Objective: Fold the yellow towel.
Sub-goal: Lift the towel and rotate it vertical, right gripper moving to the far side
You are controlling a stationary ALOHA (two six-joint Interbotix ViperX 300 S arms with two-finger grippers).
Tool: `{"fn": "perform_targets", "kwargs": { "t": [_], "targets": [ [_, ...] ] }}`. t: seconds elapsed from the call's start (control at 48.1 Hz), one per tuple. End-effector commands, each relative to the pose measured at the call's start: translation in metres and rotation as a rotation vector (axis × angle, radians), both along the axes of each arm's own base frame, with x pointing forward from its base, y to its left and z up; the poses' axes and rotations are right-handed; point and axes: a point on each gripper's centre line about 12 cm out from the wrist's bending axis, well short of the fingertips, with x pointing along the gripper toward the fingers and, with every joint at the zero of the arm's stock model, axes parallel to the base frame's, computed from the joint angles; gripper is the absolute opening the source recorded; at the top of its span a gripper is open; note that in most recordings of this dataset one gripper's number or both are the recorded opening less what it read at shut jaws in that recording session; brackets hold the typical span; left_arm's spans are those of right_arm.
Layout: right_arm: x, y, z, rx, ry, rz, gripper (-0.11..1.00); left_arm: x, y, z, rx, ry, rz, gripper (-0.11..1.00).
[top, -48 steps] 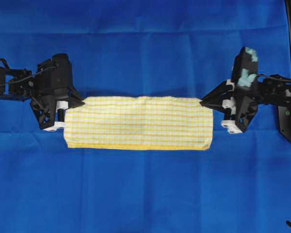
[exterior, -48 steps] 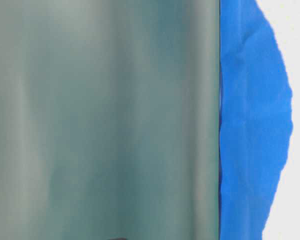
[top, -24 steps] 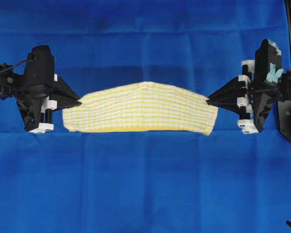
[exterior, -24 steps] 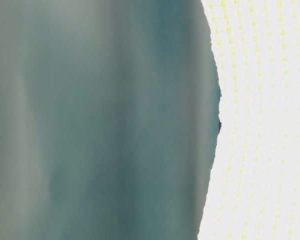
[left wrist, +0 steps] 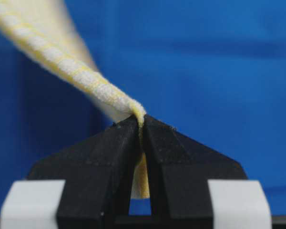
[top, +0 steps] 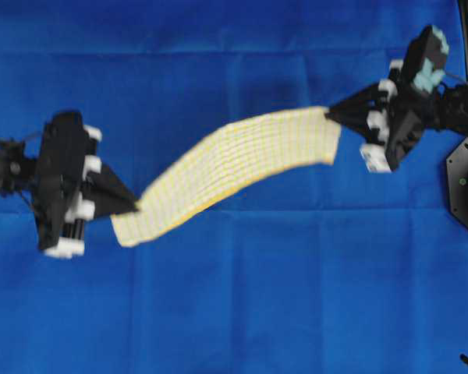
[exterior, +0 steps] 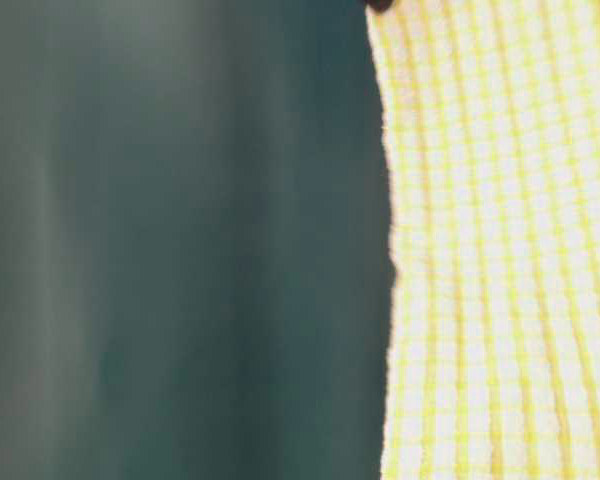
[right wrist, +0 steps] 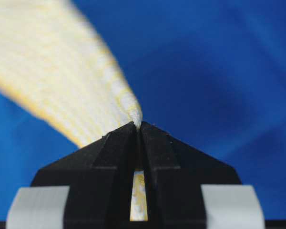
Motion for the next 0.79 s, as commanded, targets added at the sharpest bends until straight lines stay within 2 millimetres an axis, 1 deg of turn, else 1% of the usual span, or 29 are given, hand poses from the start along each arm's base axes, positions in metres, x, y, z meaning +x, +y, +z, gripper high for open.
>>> {"fn": "perform_targets", "kwargs": {
  "t": [0.0,0.125,0.229,0.374,0.541,0.624,0.77],
  "targets": [
    [0.006,-0.018,0.008,-0.023,-0.018,-0.056,0.03,0.012,-0.014,0.015,-0.015,-0.064,-0.035,0.03],
    [0.012,-0.038,0.007,-0.039,0.003,-0.105,0.03,0.027,-0.033,0.017,-0.018,-0.07,-0.079,0.03],
    [0.018,-0.052,0.009,-0.059,0.013,-0.131,0.03,0.043,-0.049,0.019,-0.017,-0.075,-0.112,0.03],
    [0.031,-0.072,0.016,-0.097,0.017,-0.157,0.03,0.071,-0.07,0.024,-0.015,-0.091,-0.146,0.03],
    [0.047,-0.094,0.02,-0.126,0.027,-0.178,0.03,0.104,-0.082,0.022,-0.013,-0.1,-0.151,0.03],
    [0.055,-0.102,0.023,-0.139,0.026,-0.182,0.03,0.121,-0.089,0.022,-0.008,-0.107,-0.156,0.03],
    [0.07,-0.114,0.029,-0.164,0.025,-0.181,0.03,0.145,-0.096,0.026,0.005,-0.135,-0.166,0.03]
  ]
}}
